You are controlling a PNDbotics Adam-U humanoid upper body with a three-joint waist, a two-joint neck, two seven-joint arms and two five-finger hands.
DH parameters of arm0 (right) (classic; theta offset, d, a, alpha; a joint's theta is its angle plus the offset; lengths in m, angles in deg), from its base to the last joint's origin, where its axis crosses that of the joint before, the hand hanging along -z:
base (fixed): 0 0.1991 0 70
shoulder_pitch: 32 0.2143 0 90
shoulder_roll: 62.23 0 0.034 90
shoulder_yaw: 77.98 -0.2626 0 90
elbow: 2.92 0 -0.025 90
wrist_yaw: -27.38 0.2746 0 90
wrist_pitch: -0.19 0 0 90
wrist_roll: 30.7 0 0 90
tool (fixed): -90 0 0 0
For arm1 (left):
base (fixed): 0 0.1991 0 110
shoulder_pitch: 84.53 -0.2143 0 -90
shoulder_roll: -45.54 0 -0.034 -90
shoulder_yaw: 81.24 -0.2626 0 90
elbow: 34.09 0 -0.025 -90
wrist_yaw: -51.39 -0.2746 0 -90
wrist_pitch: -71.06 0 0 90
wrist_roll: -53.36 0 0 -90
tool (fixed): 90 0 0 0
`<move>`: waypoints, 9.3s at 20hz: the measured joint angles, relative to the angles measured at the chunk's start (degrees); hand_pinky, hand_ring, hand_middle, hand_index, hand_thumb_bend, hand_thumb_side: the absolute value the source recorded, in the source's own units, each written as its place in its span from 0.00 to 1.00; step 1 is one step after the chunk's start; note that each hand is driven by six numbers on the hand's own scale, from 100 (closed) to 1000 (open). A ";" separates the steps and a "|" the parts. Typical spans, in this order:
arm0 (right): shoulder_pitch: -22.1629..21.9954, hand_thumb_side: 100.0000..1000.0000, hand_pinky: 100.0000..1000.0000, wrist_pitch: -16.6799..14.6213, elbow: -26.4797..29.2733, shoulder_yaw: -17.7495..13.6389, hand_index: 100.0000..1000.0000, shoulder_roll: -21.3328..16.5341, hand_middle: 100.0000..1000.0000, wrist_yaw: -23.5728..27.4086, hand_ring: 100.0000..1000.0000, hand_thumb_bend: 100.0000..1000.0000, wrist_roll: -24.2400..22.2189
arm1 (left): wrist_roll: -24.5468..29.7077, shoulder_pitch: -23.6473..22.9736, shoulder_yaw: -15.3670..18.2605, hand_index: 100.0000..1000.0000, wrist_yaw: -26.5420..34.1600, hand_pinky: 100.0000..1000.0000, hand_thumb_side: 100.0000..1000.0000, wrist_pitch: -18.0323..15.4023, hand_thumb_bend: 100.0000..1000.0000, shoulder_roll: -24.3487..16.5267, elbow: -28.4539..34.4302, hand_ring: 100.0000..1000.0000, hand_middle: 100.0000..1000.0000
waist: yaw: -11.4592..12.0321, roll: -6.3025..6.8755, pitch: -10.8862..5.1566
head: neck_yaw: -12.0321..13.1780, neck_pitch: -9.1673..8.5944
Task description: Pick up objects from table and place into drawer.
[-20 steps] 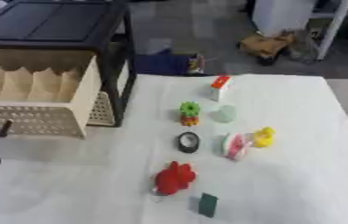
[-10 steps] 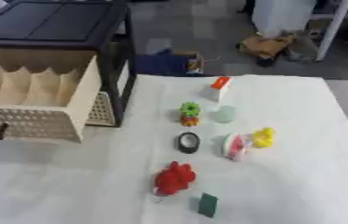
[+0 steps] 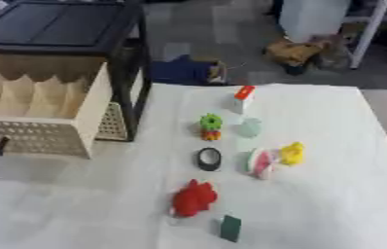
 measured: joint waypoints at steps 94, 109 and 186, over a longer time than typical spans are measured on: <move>10.94 1.00 0.79 25.69 -9.49 11.94 0.91 -34.40 0.75 -13.65 0.78 0.59 -35.01 | -55.38 -1.99 8.43 0.90 29.57 0.56 1.00 -15.71 0.00 33.88 2.98 0.50 0.62 | 1.30 -1.51 -3.41 | -8.84 3.56; 17.56 0.85 0.78 24.39 -12.08 17.36 0.96 -33.85 0.72 -14.90 0.77 0.63 -41.10 | -54.48 -1.71 7.93 0.90 29.98 0.55 1.00 -15.25 0.00 34.86 2.98 0.50 0.62 | 2.33 -1.68 -3.41 | -9.85 2.99; 32.26 0.37 0.70 20.33 -33.23 32.59 0.83 -17.14 0.63 -23.78 0.71 0.64 -56.92 | -52.38 -1.55 7.56 0.89 33.01 0.56 1.00 -14.61 0.00 38.36 2.97 0.49 0.62 | 6.63 -2.04 -2.29 | -14.60 3.68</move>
